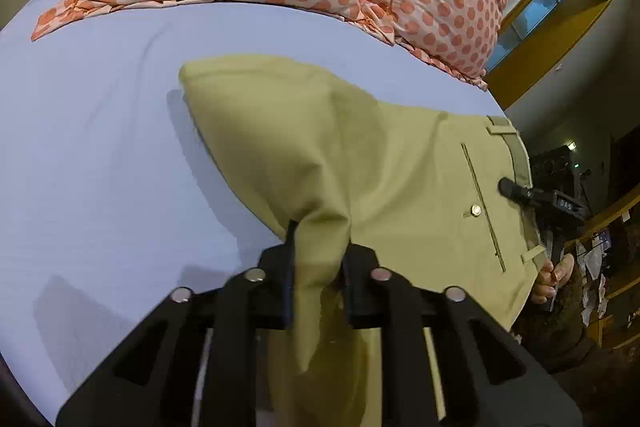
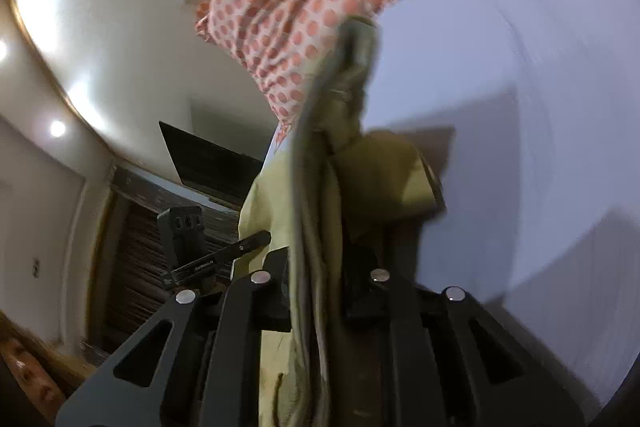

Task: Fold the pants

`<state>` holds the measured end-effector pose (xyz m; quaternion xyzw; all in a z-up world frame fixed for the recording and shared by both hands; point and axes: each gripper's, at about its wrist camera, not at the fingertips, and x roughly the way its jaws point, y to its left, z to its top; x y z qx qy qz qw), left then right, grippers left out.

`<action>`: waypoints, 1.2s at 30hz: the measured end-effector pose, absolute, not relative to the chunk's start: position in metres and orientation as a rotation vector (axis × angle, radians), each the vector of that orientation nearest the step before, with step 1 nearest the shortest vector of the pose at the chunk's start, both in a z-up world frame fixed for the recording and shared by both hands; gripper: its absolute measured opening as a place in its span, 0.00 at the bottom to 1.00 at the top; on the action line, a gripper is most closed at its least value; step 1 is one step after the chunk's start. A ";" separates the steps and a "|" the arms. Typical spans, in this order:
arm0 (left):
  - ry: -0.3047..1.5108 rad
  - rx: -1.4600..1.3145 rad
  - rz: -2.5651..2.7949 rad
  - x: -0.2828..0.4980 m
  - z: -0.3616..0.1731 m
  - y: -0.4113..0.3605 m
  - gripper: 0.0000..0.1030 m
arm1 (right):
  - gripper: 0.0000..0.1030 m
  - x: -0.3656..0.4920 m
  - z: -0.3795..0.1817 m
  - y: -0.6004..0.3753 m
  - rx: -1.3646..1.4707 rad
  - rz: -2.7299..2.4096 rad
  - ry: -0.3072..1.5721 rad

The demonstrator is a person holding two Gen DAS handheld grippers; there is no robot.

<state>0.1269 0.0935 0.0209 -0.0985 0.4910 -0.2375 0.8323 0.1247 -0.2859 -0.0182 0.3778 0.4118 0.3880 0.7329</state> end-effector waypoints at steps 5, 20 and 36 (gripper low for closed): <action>0.927 -0.073 -0.450 0.162 0.054 0.070 0.11 | 0.13 0.162 0.037 -0.283 0.703 0.800 0.803; 0.747 0.108 0.058 0.127 0.070 0.089 0.88 | 0.99 0.126 0.064 -0.307 0.290 0.099 0.684; 0.858 0.149 0.003 0.039 0.007 0.031 0.98 | 0.99 0.059 0.003 -0.166 -0.070 0.120 0.826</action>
